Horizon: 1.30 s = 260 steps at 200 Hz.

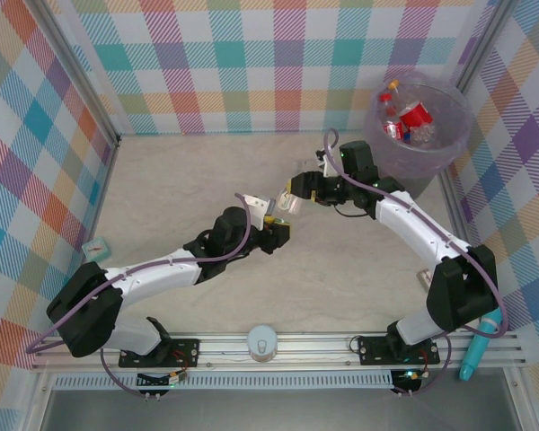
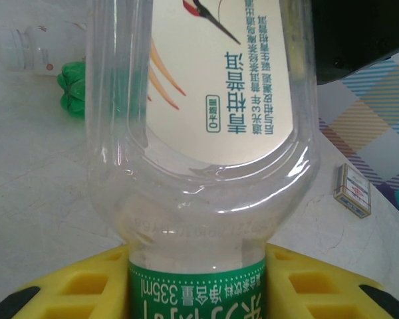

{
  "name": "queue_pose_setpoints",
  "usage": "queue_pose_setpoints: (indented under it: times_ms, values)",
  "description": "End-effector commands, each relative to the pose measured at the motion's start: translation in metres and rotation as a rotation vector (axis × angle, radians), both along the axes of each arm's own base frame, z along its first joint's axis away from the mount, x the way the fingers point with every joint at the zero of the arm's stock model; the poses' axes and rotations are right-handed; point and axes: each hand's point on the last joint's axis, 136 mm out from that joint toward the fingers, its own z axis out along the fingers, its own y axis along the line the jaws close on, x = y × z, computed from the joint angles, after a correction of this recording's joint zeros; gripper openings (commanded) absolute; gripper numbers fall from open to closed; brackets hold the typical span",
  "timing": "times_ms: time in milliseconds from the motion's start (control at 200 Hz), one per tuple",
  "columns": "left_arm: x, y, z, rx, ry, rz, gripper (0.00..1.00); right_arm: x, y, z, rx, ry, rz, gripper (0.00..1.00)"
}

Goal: Put the plastic bottles in the bin

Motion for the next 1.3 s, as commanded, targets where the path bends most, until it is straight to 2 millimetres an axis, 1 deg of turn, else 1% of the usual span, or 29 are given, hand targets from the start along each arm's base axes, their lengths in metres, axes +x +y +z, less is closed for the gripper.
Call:
queue_pose_setpoints:
  times_ms: [0,55,85,135,150,175,200,210,215,250,260,275,290,300,360,425,480,515,590,715,785,790,840,860,985,1070,1180,1250,1295]
  values:
    - [-0.007,-0.015,0.038,-0.06,-0.082,-0.062,0.12,0.0,0.008,0.006,0.006,-0.03,0.05,0.54]
    - [-0.009,-0.016,0.041,-0.07,-0.08,-0.074,0.13,0.0,0.008,0.01,0.003,-0.04,0.058,0.51]
    - [-0.01,-0.016,0.041,-0.074,-0.076,-0.078,0.15,0.0,0.007,0.013,-0.003,-0.05,0.059,0.49]
    - [-0.011,-0.018,0.044,-0.08,-0.075,-0.087,0.23,0.0,0.005,0.017,-0.017,-0.069,0.055,0.47]
    - [-0.011,-0.019,0.044,-0.08,-0.073,-0.089,0.27,0.0,0.004,0.019,-0.022,-0.075,0.052,0.47]
    - [-0.011,-0.019,0.045,-0.083,-0.07,-0.09,0.35,0.001,0.002,0.022,-0.03,-0.089,0.047,0.47]
    - [-0.011,-0.019,0.046,-0.083,-0.07,-0.09,0.45,0.002,0.0,0.026,-0.04,-0.101,0.039,0.46]
    - [-0.011,-0.019,0.047,-0.083,-0.07,-0.09,0.51,0.002,-0.001,0.027,-0.045,-0.107,0.038,0.46]
    - [-0.011,-0.019,0.047,-0.083,-0.07,-0.09,0.52,0.002,-0.001,0.028,-0.046,-0.109,0.036,0.46]
    - [-0.01,-0.018,0.049,-0.081,-0.069,-0.084,0.76,0.004,-0.005,0.034,-0.06,-0.132,0.023,0.46]
    - [-0.011,-0.018,0.049,-0.079,-0.068,-0.084,0.81,0.004,-0.007,0.037,-0.065,-0.14,0.018,0.46]
    - [-0.011,-0.017,0.05,-0.076,-0.07,-0.085,0.92,0.006,-0.01,0.038,-0.077,-0.149,0.007,0.45]
    - [-0.011,-0.017,0.051,-0.073,-0.07,-0.086,0.98,0.007,-0.012,0.041,-0.085,-0.157,-0.001,0.44]
    - [-0.012,-0.017,0.052,-0.071,-0.072,-0.09,1.0,0.007,-0.014,0.043,-0.094,-0.161,-0.007,0.44]
    - [-0.015,-0.017,0.056,-0.066,-0.08,-0.103,1.0,0.012,-0.028,0.056,-0.138,-0.199,-0.05,0.43]
    - [-0.017,-0.015,0.059,-0.076,-0.09,-0.099,1.0,0.02,-0.048,0.078,-0.184,-0.266,-0.11,0.43]
    - [-0.017,-0.012,0.058,-0.089,-0.092,-0.082,1.0,0.027,-0.069,0.099,-0.234,-0.33,-0.17,0.43]
    - [-0.016,-0.01,0.055,-0.099,-0.085,-0.068,1.0,0.031,-0.083,0.118,-0.268,-0.382,-0.217,0.43]
    - [-0.016,-0.007,0.043,-0.096,-0.048,-0.046,1.0,0.038,-0.119,0.158,-0.357,-0.487,-0.332,0.42]
    - [-0.015,-0.007,0.018,-0.076,0.011,-0.028,1.0,0.049,-0.195,0.219,-0.569,-0.68,-0.637,0.4]
    - [-0.013,-0.009,0.009,-0.076,0.028,-0.019,1.0,0.058,-0.233,0.247,-0.691,-0.785,-0.802,0.38]
    - [-0.012,-0.009,0.008,-0.075,0.03,-0.017,1.0,0.058,-0.235,0.245,-0.703,-0.782,-0.808,0.38]
    - [-0.011,-0.012,0.005,-0.085,0.042,-0.018,1.0,0.067,-0.253,0.258,-0.756,-0.843,-0.881,0.39]
    - [-0.011,-0.014,0.005,-0.092,0.044,-0.022,1.0,0.071,-0.257,0.263,-0.768,-0.868,-0.899,0.39]
    - [-0.014,-0.023,0.004,-0.13,0.073,-0.052,1.0,0.099,-0.279,0.276,-0.944,-0.96,-0.972,0.39]
    - [-0.016,-0.022,0.003,-0.13,0.076,-0.049,1.0,0.116,-0.297,0.275,-1.035,-0.983,-1.01,0.39]
    - [-0.014,-0.012,0.004,-0.139,0.074,0.005,1.0,0.139,-0.316,0.257,-1.118,-0.986,-0.99,0.39]
    - [-0.014,-0.008,0.001,-0.139,0.084,0.029,1.0,0.149,-0.329,0.243,-1.151,-0.969,-0.985,0.39]
    - [-0.014,-0.008,-0.001,-0.135,0.092,0.026,1.0,0.153,-0.334,0.233,-1.14,-0.946,-0.975,0.39]
